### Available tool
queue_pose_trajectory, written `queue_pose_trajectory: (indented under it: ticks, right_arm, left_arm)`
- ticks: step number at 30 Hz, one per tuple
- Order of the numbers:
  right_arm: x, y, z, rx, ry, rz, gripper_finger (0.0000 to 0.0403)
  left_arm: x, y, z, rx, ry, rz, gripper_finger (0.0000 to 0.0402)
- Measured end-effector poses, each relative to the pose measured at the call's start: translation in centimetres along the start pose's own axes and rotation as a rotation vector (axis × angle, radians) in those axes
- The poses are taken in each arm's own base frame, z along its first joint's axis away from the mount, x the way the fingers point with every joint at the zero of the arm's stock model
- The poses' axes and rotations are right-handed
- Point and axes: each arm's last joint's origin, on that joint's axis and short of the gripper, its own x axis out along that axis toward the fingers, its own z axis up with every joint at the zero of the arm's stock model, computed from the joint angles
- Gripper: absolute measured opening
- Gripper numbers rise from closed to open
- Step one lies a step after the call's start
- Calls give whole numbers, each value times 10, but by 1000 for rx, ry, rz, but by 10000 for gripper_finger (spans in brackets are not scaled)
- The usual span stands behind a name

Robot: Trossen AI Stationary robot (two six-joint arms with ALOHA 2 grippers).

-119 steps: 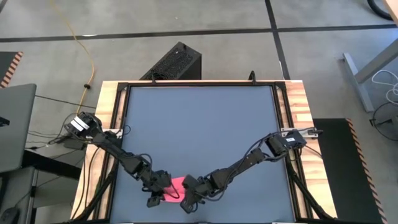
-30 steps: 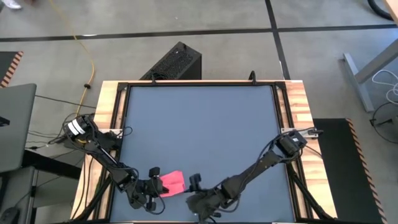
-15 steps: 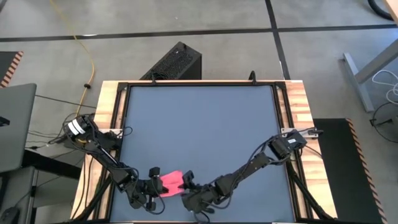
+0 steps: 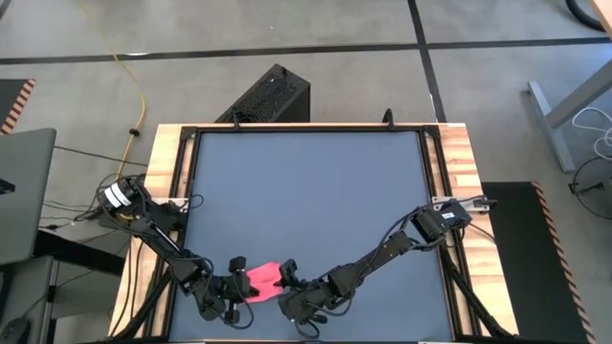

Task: Roll towel into tight, uniform cylinder
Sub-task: Roll the red towel

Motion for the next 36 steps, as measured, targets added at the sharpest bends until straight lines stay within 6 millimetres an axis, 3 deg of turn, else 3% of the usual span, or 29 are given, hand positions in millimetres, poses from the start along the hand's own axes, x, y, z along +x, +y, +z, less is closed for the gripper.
queue_pose_trajectory:
  ticks: [5, 10, 17, 22, 30, 36]
  right_arm:
    - [6, -7, -6, 44, 18, 38, 225]
    - [20, -2, -25, 89, 69, 69, 214]
    - [20, 3, -27, 113, 85, 27, 199]
    - [14, 3, -19, 115, 92, -43, 208]
    - [1, -2, 7, 113, 76, -43, 254]
    - [-10, -1, 24, 99, 69, -28, 262]
  left_arm:
    - [0, 0, 0, 7, 1, -2, 0]
    - [0, 0, 0, 11, 3, -3, 0]
    - [-1, -1, -2, 17, 7, -5, 0]
    - [-1, -1, -2, 16, 7, -6, 0]
    - [-1, -1, -2, 14, 5, -9, 0]
    - [-1, -2, -2, 13, 9, -12, 0]
